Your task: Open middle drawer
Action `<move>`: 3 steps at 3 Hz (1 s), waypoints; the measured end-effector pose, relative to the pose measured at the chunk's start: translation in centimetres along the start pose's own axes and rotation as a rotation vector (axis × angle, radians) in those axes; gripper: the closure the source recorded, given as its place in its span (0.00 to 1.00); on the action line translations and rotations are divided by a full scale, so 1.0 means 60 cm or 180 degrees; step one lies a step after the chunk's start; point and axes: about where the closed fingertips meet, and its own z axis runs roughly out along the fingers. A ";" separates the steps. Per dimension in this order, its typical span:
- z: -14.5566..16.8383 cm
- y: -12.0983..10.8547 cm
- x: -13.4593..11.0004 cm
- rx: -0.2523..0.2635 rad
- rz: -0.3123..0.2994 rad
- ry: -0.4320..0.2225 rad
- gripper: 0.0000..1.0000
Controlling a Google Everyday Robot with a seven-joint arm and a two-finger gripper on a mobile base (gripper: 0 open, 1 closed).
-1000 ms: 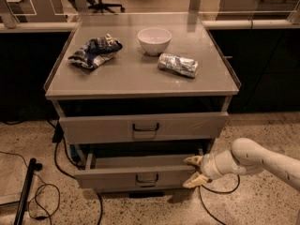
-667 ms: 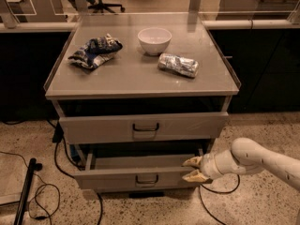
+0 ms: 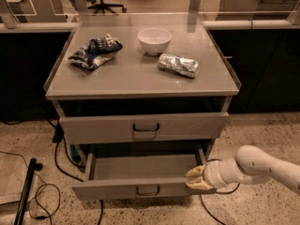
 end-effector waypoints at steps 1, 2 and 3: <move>-0.004 0.014 0.003 0.0014 0.0044 0.0019 1.00; -0.004 0.014 0.003 0.0014 0.0044 0.0019 0.82; -0.004 0.014 0.003 0.0014 0.0044 0.0019 0.51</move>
Offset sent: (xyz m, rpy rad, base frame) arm -0.0085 -0.0015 0.0004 -0.0049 0.0072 -0.0132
